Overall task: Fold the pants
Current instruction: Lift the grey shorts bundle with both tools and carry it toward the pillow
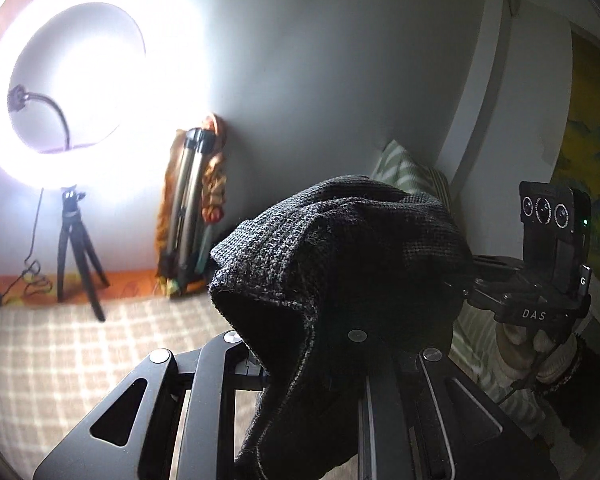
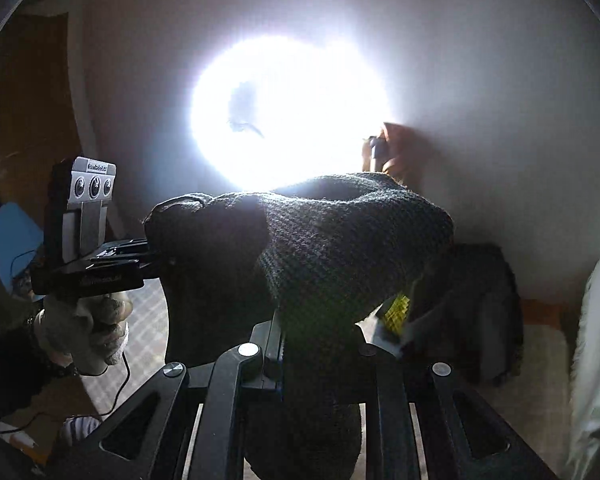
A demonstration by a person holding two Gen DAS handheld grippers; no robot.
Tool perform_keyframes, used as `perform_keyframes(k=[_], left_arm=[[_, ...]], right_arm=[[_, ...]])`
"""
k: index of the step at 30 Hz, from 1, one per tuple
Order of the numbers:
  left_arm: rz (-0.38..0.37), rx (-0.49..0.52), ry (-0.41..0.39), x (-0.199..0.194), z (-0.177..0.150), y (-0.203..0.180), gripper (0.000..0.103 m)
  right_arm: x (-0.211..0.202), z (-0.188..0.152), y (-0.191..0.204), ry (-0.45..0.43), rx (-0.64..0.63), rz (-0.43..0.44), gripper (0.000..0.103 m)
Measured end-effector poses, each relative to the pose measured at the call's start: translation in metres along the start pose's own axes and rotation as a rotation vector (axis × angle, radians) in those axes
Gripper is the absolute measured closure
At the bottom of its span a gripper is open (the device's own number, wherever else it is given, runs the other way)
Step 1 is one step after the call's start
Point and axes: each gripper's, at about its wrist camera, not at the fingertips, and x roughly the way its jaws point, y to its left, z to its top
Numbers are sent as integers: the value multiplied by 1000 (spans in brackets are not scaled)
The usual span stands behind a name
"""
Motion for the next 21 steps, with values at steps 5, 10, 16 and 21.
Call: perform_keyframes(k=[5, 10, 16, 21], left_arm=[[38, 22, -52, 12, 24, -3, 87], [53, 35, -47, 50, 45, -4, 87], [40, 53, 86, 156, 37, -12, 87], [64, 80, 146, 223, 31, -18, 88]], right_arm=[[11, 28, -32, -19, -41, 43, 88], [30, 35, -85, 6, -38, 92, 88], [76, 14, -170, 112, -2, 13, 88], [112, -15, -226, 185, 40, -49, 88]])
